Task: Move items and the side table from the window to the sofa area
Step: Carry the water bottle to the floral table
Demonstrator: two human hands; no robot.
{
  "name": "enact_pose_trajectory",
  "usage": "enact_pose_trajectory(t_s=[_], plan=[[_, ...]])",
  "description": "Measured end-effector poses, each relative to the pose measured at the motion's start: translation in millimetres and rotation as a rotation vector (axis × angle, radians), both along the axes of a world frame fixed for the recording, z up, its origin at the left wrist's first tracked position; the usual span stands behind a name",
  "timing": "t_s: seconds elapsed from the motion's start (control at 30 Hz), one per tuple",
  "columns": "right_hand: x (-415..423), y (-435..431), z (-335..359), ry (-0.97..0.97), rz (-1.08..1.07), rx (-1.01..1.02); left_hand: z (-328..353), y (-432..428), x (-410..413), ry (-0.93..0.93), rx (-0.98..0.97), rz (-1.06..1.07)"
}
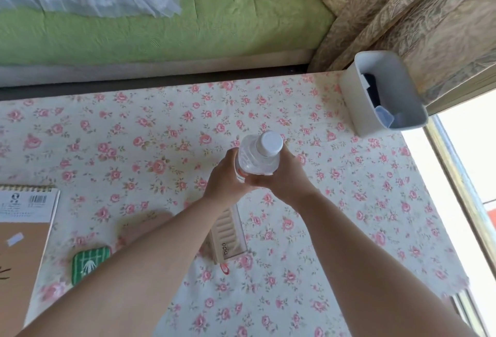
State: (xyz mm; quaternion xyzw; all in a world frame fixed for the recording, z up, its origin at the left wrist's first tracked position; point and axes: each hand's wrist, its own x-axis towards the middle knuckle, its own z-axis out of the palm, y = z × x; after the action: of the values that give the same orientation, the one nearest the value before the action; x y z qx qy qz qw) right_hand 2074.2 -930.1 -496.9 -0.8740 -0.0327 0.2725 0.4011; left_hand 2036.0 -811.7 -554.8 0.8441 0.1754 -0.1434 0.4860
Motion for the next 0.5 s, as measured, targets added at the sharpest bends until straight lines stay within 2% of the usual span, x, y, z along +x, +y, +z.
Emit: enact_pose_trajectory(t_s=[0.3, 0.5], plan=[[-22.1, -13.1, 21.0, 0.144, -0.056, 0.028, 32.8, 12.3, -23.6, 0.064, 0.068, -0.031], [-47.9, -19.0, 59.7, 0.134, -0.13, 0.037, 70.5, 10.8, -50.8, 0.112, 0.144, -0.012]])
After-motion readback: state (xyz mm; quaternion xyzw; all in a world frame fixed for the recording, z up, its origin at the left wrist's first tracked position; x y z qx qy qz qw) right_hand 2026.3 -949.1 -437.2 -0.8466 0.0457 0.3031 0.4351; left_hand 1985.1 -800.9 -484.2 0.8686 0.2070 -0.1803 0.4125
